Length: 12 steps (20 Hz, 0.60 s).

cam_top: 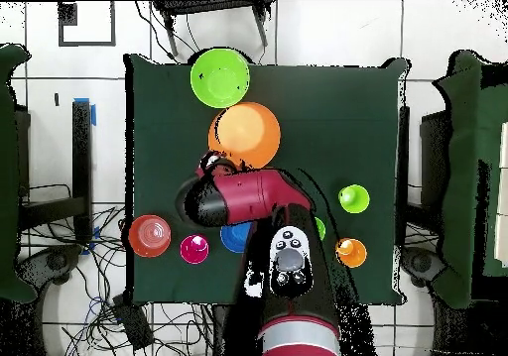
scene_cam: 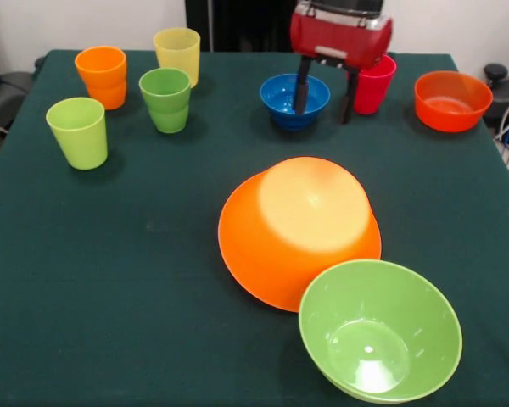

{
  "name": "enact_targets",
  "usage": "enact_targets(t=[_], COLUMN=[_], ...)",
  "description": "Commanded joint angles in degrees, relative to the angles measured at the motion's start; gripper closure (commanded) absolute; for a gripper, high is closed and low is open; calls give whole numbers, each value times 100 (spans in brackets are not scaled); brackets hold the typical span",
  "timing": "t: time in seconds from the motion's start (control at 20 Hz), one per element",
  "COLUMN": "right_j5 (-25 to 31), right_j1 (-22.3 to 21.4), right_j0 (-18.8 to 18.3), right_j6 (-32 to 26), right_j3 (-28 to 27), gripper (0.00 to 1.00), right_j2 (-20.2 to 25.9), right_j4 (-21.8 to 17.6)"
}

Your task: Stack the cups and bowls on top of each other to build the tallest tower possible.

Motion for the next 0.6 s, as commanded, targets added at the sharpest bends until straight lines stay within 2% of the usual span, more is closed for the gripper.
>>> enact_targets(t=[0.05, 0.15, 0.3, 0.45, 0.6], right_j5=[-426, -517, -744, -707, -516], right_j1=[643, 797, 1032, 1043, 903], right_j0=[-18, -37, 151, 210, 245], right_j6=[-98, 80, 470, 672, 588], right_j3=[-3, 110, 205, 404, 480], gripper=[0, 0, 0, 0, 0], right_j2=[33, 7, -229, -302, -407], right_j4=[-570, -486, -326, -78, -34])
